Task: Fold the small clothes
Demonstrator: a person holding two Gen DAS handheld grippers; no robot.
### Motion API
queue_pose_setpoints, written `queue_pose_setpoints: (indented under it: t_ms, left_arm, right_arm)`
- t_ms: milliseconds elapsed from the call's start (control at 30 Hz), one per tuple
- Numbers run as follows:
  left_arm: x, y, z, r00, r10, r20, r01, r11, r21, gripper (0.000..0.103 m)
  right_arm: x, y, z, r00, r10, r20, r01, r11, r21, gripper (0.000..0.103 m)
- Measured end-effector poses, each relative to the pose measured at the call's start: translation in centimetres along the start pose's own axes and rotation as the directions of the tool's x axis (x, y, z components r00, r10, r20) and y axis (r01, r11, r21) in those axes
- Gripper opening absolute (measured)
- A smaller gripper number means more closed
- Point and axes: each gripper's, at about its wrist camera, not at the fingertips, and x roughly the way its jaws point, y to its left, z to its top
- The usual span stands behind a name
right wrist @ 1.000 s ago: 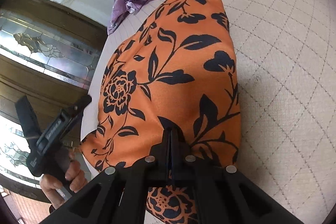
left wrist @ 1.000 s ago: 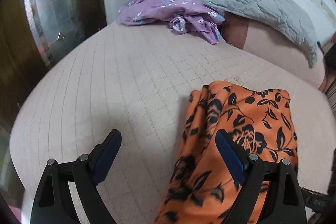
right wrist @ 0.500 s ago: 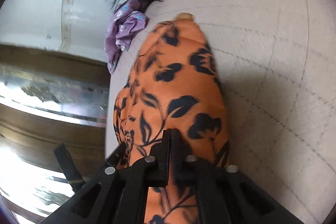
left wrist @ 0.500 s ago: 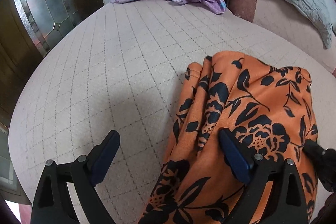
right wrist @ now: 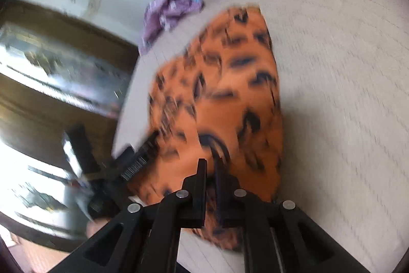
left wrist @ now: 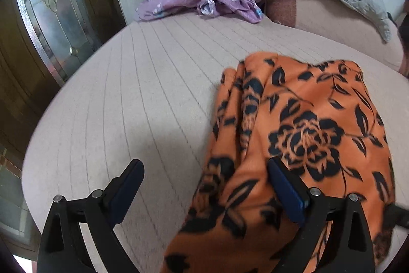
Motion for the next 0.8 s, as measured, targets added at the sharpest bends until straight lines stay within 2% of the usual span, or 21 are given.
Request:
queue_pose_setpoints:
  t_ms: [100, 267, 467, 800]
  left_arm:
    - [-0.2, 0.3, -0.8, 1.000, -0.011, 0.001, 0.011, 1.000, 0.010, 0.098]
    - [0.2, -0.2, -1.0, 0.999, 0.031, 0.017, -0.031, 0.999, 0.036, 0.101]
    - [0.1, -0.4, -0.9, 0.999, 0.046, 0.024, -0.047, 0.998, 0.042, 0.102]
    - [0.3, -0.1, -0.6, 0.999, 0.030, 0.029, -0.032, 0.999, 0.039, 0.103]
  right_arm:
    - [0.6, -0.9, -0.4, 0.999, 0.042, 0.007, -0.042, 0.998, 0.041, 0.006]
    - [1.3, -1.9, 0.1, 0.997, 0.071, -0.020, -0.070, 0.996, 0.055, 0.001]
    - [1.1, -0.7, -0.2, 1.000, 0.025, -0.005, -0.025, 0.999, -0.030, 0.001]
    - [1.4, -1.2, 0.1, 0.999, 0.049, -0.018, -0.049, 0.999, -0.009, 0.001]
